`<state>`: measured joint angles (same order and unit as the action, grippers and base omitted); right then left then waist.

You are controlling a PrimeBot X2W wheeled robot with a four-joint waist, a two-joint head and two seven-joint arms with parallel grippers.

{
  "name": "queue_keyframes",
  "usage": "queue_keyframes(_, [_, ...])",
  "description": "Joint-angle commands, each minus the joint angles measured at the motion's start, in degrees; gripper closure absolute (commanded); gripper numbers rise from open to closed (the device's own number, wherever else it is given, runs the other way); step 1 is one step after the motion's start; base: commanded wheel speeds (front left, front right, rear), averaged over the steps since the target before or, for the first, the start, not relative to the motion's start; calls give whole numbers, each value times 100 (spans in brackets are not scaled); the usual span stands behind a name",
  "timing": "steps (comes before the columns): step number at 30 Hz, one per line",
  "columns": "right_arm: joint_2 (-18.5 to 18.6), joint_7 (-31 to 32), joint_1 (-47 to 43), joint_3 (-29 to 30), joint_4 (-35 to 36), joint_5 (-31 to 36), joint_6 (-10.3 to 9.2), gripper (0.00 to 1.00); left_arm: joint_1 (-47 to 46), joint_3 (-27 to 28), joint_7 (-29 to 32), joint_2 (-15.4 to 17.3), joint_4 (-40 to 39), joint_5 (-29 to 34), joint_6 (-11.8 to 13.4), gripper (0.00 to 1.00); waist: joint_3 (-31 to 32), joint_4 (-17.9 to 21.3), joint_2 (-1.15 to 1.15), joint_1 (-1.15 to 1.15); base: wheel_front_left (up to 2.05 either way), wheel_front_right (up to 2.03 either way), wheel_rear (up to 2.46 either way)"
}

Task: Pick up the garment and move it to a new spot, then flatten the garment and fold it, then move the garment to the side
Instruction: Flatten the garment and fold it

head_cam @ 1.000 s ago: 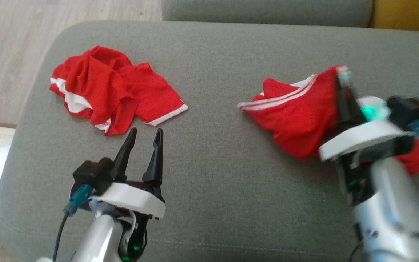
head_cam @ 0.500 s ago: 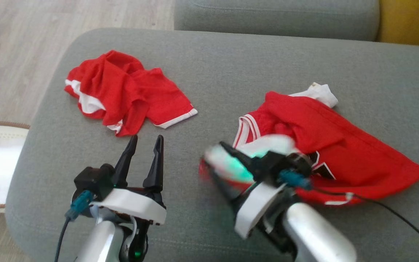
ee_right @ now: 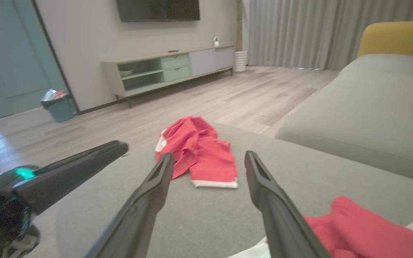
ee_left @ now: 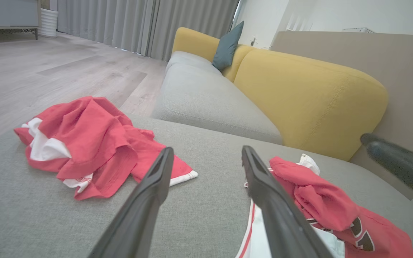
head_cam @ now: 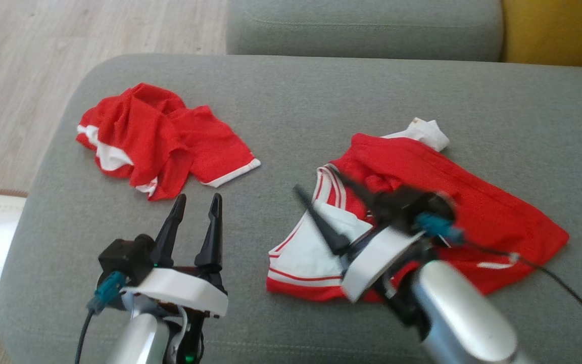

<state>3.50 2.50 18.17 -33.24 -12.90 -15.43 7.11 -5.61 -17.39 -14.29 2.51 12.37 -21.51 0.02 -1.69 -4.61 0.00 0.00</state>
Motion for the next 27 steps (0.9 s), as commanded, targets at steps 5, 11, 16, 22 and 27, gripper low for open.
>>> queue_keyframes(5, [-62,-83,-161,1021,549,307,37,0,-232,226,-71,37,-324,9,35,0,9,151,0,0,0,0,0])
queue_keyframes(11, [-62,-205,-686,2251,832,565,37,0,-244,242,-71,37,-455,31,32,0,-50,206,0,0,0,0,0])
queue_keyframes(16, [-62,-318,-1010,2723,843,532,37,0,-236,242,-71,37,-520,35,30,0,-87,227,0,0,0,0,0])
queue_keyframes(22, [-62,-426,-1033,2952,736,412,37,0,-223,212,-71,37,-549,62,-4,0,-168,233,0,0,0,0,0])
queue_keyframes(27, [-62,-282,-604,2861,520,548,37,0,-314,139,-71,37,-513,73,-55,0,-335,91,0,0,0,0,0])
